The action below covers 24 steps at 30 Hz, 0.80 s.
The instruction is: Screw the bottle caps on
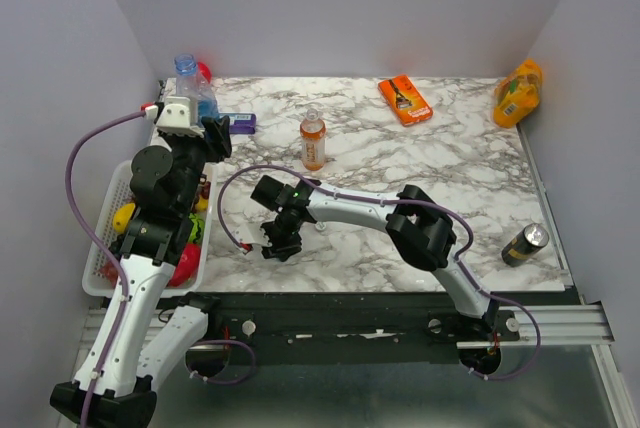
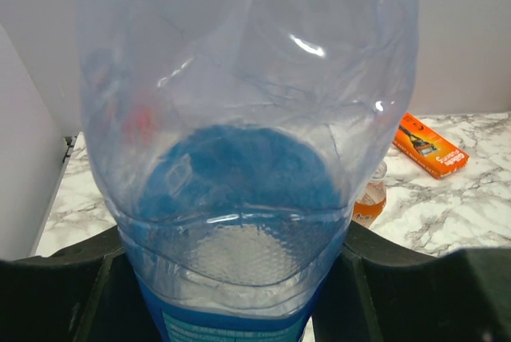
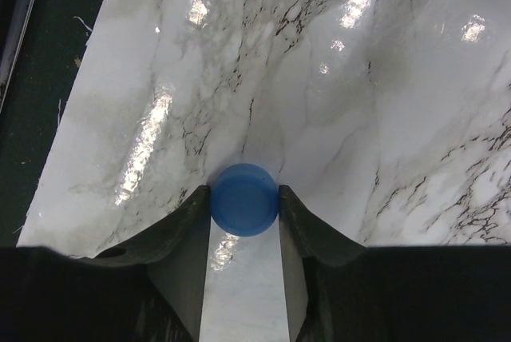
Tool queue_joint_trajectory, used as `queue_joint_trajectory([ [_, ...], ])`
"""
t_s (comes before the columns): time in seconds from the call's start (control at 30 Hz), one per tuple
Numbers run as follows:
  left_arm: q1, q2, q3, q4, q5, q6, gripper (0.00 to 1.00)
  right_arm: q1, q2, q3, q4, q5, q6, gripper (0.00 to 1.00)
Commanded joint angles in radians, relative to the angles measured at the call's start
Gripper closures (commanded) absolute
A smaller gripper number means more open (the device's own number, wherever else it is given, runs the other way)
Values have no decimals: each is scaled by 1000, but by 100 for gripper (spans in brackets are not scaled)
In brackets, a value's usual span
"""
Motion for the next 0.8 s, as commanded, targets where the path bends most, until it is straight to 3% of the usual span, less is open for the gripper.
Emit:
queue_joint_trajectory([
  [0.0,7,3,-11,34,13,3,100,11,10,3,28,27,1,62],
  [0.1,7,11,-8,40,36,9,100,-7,-23,-4,28,44,19,66],
  [0.27,7,93,27,120,117,60,100,-71,-224,-69,5,51,44,68],
  [0.47,7,206,89,229,307,70,100,-202,-457,-61,-170,-24,109,69],
  [0.6,5,186,-52,336,554,106,100,-324,-641,-23,-282,-104,179,70],
  [0.73,-24,105,-250,433,705,123,100,-390,-776,-3,-363,-133,194,70],
  [0.77,-53,89,-287,429,729,194,100,-395,-796,2,-395,-137,186,70],
])
